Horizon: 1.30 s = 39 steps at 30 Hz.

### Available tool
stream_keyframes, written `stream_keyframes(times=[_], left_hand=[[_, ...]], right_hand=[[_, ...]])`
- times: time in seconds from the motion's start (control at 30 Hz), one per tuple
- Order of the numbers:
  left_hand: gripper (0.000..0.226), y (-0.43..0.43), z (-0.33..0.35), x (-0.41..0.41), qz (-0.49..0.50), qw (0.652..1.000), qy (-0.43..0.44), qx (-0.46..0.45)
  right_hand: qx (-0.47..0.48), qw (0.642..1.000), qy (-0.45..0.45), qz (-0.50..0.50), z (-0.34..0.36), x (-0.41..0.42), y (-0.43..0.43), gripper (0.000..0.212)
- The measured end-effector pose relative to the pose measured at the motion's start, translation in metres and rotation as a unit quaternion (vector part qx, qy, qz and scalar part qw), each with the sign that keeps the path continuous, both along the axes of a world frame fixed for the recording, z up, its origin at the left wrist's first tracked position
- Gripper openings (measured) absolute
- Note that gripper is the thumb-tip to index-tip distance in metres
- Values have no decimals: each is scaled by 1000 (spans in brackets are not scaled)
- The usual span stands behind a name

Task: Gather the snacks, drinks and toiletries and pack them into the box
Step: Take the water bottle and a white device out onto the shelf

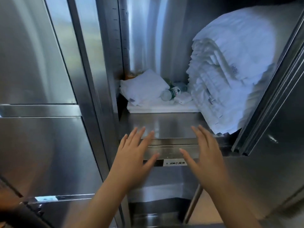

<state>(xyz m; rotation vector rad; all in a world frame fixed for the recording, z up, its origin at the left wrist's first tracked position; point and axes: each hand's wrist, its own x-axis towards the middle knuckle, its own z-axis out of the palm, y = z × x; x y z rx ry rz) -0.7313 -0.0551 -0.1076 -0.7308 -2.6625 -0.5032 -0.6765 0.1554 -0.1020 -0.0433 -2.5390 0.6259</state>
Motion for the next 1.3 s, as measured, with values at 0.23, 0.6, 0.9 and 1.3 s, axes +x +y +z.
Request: stream_keyframes(times=[0.23,0.6,0.9,1.3], left_hand=[[65,58,2,-88,13,999,34,-5],[60,174,1,-261,73,996,22,-51],[53,214,-15,-363,90,995,22,-46],[56,202,-29,-348,112,992,34,-41]], right_hand=[[-2,1000,11,15,-4,-109,58,75],[-18,992,-107,72,-20,-302,145,57],[123,975,-177,57,-39,-376,148,57],[78,983,-130,102,-48,-360,151,49]])
